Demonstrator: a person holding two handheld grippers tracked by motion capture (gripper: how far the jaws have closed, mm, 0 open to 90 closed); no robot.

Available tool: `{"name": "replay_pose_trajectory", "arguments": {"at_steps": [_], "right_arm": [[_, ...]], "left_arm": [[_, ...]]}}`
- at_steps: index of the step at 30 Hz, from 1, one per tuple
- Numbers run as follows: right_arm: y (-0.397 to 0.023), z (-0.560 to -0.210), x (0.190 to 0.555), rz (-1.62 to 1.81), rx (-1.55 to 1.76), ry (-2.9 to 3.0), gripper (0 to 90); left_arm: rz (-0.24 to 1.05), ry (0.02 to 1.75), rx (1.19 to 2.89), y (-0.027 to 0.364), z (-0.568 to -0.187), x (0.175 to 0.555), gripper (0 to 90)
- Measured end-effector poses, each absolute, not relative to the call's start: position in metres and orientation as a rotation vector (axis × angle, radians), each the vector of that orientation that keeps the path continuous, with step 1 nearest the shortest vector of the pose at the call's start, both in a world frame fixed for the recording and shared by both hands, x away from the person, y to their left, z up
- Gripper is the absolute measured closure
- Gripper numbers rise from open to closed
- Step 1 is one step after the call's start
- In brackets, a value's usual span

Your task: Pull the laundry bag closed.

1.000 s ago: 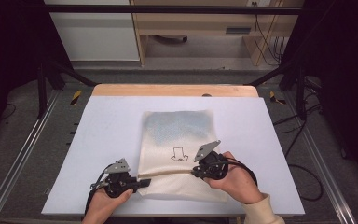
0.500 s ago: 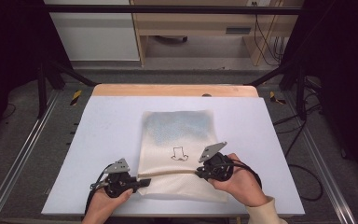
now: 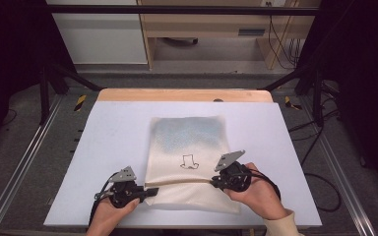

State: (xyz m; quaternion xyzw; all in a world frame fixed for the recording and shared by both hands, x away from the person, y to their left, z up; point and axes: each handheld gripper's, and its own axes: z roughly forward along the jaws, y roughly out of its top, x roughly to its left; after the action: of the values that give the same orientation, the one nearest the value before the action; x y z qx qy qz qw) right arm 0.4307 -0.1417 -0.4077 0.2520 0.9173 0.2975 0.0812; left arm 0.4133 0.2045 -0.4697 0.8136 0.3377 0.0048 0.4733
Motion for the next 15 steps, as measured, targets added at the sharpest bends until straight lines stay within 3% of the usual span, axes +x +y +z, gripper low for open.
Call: {"name": "replay_pose_trajectory", "arguments": {"at_steps": [15], "right_arm": [[-0.1515, -0.4083, 0.4282, 0.899, 0.782, 2.729, 82.0]], "left_arm": [[0.023, 0.829, 1.988, 0.2074, -0.4678, 0.4141, 84.6]]}}
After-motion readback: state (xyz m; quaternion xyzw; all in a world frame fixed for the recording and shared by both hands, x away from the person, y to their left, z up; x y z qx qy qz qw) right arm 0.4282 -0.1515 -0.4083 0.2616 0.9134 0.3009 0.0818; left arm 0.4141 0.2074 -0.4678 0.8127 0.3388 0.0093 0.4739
